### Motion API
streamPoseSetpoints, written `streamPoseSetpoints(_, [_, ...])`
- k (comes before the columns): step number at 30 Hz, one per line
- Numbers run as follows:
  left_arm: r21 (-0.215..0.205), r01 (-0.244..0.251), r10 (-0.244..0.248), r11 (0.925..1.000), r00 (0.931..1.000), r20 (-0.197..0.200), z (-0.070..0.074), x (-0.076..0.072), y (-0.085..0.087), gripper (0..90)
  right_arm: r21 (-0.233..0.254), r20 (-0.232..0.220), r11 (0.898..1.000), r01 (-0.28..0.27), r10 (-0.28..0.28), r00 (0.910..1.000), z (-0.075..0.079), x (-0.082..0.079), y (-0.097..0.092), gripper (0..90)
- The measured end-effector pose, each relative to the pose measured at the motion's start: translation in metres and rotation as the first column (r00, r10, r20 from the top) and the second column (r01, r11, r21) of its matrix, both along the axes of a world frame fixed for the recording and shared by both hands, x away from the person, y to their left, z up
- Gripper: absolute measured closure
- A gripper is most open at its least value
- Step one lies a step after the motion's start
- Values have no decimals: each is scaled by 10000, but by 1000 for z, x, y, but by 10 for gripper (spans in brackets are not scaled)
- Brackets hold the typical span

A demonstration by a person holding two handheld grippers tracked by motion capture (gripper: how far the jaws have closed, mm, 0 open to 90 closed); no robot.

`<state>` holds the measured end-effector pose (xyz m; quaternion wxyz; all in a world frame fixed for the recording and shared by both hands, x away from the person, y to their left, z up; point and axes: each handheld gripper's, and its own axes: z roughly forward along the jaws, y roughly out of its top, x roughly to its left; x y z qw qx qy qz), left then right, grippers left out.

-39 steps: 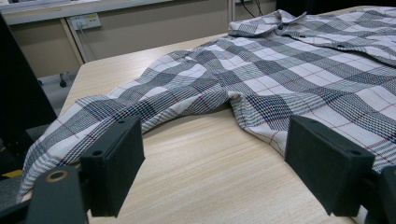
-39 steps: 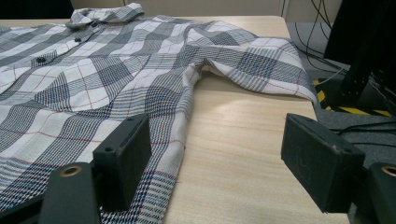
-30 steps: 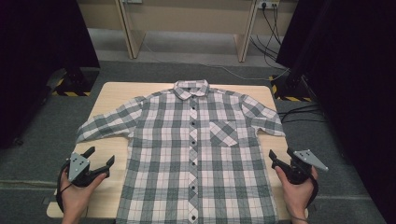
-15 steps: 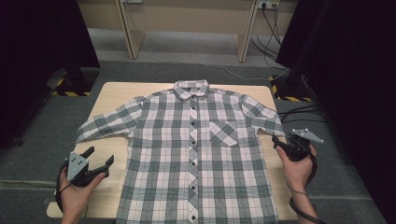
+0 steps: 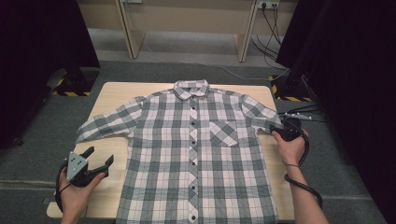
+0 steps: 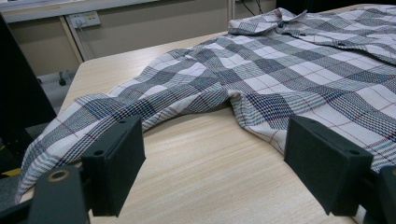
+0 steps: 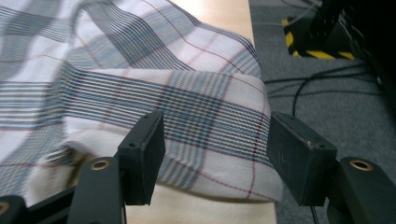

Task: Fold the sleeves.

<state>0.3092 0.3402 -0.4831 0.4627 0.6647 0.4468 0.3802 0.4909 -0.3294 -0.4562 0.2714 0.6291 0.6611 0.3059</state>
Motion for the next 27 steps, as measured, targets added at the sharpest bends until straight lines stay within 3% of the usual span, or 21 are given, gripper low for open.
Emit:
streamPoseSetpoints(5, [-6, -6, 6, 10000, 10000, 7, 0, 0, 0, 196, 16, -462, 9999, 128, -128, 9988, -11, 8, -4, 392])
streamPoseSetpoints(10, [58, -10, 10, 10000, 10000, -7, 0, 0, -1, 196, -438, -382, 9990, -62, 45, 9993, -13, 10, -4, 431])
streamPoseSetpoints(15, [190, 4, -4, 9998, 10000, -16, 0, 0, -2, 196, -607, -169, 9971, -454, 444, 9989, -14, 7, 1, 627])
streamPoseSetpoints(20, [164, 24, -24, 9999, 10000, 23, 0, 0, -2, 196, -643, 113, 9971, -408, 416, 9991, -16, 6, 6, 773])
streamPoseSetpoints(24, [123, 21, -21, 9999, 10000, -2, 0, 0, -1, 196, -619, -14, 9973, -384, 384, 9993, -15, 7, 8, 867])
streamPoseSetpoints(27, [89, 16, -16, 10000, 10000, 16, 0, 0, -1, 196, -306, -42, 9994, -183, 182, 9998, -15, 8, 6, 889])
